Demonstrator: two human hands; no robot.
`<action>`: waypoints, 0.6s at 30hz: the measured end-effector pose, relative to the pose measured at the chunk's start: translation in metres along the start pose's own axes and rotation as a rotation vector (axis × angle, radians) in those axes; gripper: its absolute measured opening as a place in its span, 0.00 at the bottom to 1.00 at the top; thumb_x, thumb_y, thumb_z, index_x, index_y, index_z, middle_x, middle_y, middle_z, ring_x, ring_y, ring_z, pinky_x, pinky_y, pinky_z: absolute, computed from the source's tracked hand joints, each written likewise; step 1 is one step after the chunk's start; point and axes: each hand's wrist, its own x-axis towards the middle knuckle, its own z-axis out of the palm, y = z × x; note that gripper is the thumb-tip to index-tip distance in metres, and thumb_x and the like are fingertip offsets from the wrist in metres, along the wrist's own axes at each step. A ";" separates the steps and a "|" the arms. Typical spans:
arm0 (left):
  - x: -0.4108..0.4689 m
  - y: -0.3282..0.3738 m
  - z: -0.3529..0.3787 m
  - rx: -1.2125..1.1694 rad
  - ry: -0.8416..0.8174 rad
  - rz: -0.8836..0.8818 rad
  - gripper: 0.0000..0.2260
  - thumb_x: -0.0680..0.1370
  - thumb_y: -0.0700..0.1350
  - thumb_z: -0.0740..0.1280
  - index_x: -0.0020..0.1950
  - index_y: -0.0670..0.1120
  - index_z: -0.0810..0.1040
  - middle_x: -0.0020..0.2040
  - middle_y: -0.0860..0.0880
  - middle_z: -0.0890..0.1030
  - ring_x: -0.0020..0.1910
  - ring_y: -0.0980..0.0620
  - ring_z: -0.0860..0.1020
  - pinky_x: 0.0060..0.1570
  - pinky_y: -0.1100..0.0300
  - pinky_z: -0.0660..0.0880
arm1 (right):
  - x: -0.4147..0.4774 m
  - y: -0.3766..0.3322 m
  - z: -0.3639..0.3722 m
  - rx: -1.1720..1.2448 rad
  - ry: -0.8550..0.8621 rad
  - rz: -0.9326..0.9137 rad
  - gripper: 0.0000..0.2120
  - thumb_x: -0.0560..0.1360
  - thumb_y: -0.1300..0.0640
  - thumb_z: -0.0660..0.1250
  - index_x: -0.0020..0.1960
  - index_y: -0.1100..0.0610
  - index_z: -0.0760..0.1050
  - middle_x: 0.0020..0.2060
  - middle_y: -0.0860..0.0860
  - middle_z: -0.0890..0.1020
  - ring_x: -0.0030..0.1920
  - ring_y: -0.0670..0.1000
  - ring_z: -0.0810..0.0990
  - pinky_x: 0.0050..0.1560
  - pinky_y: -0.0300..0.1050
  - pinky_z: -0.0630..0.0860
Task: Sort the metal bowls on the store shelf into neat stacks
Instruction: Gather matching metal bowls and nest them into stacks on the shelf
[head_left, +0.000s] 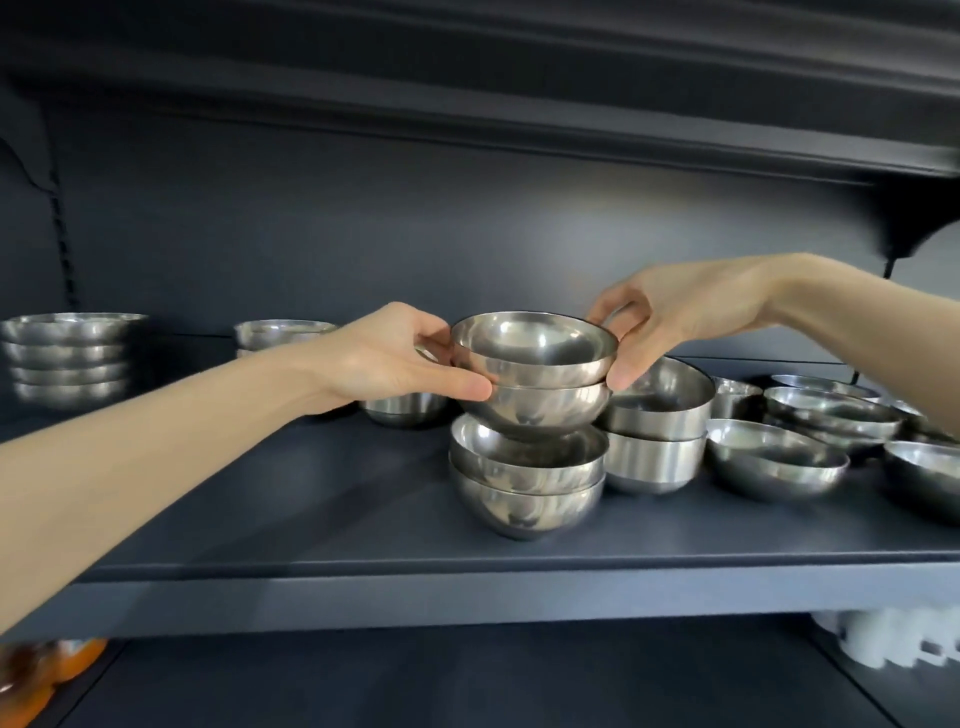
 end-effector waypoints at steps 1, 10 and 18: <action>0.000 0.001 0.004 0.002 0.002 -0.006 0.27 0.54 0.57 0.75 0.48 0.45 0.83 0.47 0.54 0.86 0.53 0.53 0.82 0.64 0.56 0.73 | 0.000 0.004 0.000 -0.001 -0.001 -0.004 0.31 0.57 0.52 0.81 0.57 0.56 0.76 0.49 0.55 0.85 0.52 0.53 0.83 0.57 0.45 0.76; -0.010 -0.001 0.023 0.035 -0.020 -0.108 0.08 0.69 0.44 0.75 0.47 0.45 0.83 0.49 0.50 0.85 0.51 0.53 0.81 0.56 0.64 0.75 | 0.009 0.021 0.011 -0.113 -0.075 -0.103 0.33 0.55 0.43 0.80 0.55 0.55 0.79 0.52 0.56 0.83 0.55 0.56 0.80 0.63 0.54 0.72; -0.019 -0.004 0.032 -0.051 -0.007 -0.152 0.18 0.64 0.49 0.74 0.51 0.43 0.81 0.46 0.59 0.85 0.50 0.63 0.81 0.49 0.73 0.73 | 0.016 0.026 0.014 -0.195 -0.099 -0.149 0.43 0.54 0.33 0.74 0.55 0.66 0.72 0.39 0.51 0.71 0.40 0.48 0.67 0.40 0.42 0.62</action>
